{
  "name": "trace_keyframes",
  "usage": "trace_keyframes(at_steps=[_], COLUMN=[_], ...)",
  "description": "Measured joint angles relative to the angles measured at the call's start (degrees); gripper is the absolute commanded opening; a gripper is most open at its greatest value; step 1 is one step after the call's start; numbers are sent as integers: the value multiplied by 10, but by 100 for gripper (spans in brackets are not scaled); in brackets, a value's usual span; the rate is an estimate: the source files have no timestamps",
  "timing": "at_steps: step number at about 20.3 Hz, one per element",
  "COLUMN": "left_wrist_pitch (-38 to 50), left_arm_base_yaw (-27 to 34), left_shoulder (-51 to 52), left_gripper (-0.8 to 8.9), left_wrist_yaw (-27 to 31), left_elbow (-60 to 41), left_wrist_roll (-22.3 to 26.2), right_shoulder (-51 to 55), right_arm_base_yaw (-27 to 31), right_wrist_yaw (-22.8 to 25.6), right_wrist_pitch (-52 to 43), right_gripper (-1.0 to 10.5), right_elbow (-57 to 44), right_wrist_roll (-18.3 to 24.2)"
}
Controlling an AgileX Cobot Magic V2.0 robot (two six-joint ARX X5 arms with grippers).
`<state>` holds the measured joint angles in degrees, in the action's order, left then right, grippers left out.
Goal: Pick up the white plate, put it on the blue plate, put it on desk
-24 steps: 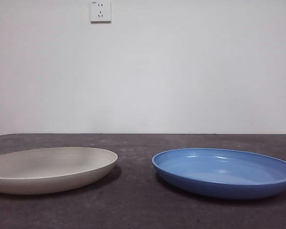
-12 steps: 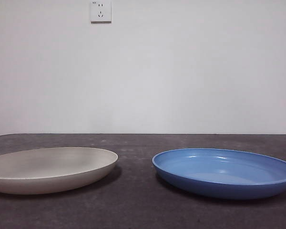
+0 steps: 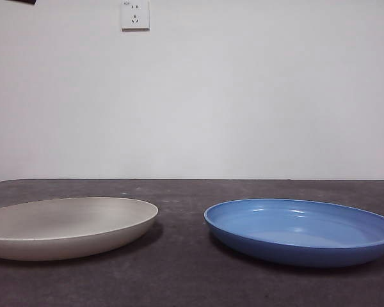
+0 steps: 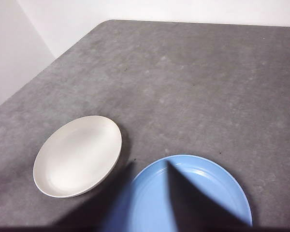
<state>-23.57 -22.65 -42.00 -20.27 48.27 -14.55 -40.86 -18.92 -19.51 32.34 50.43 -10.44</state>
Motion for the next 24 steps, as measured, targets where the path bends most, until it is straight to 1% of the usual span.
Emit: trace_keyframes(at_steps=[2, 4, 5, 11, 17, 19, 22, 24], left_wrist_pitch=[-10, -15, -17, -36, -37, -40, -80, -116], left_arm_base_yaw=[0, 0, 0, 0, 0, 0, 2, 10], left_shoulder=[0, 0, 0, 0, 1, 1, -2, -9], left_gripper=[600, 600, 600, 599, 599, 597, 596, 596], left_wrist_yaw=[-10, -14, -17, -21, -21, -30, -58, -66], left_elbow=[0, 0, 0, 0, 0, 0, 11, 28], left_wrist_roll=[0, 0, 0, 0, 0, -9, -31, -42], right_shoulder=[0, 0, 0, 0, 0, 0, 4, 10], right_arm_base_yaw=[0, 0, 0, 0, 0, 0, 0, 0], right_wrist_yaw=[0, 2, 2, 2, 1, 0, 0, 0], right_wrist_pitch=[0, 0, 0, 0, 1, 6, 33, 53], right_gripper=[485, 545, 555, 556, 556, 556, 556, 556], right_elbow=[0, 0, 0, 0, 0, 0, 0, 0], right_wrist_roll=[1, 1, 1, 2, 2, 1, 1, 1])
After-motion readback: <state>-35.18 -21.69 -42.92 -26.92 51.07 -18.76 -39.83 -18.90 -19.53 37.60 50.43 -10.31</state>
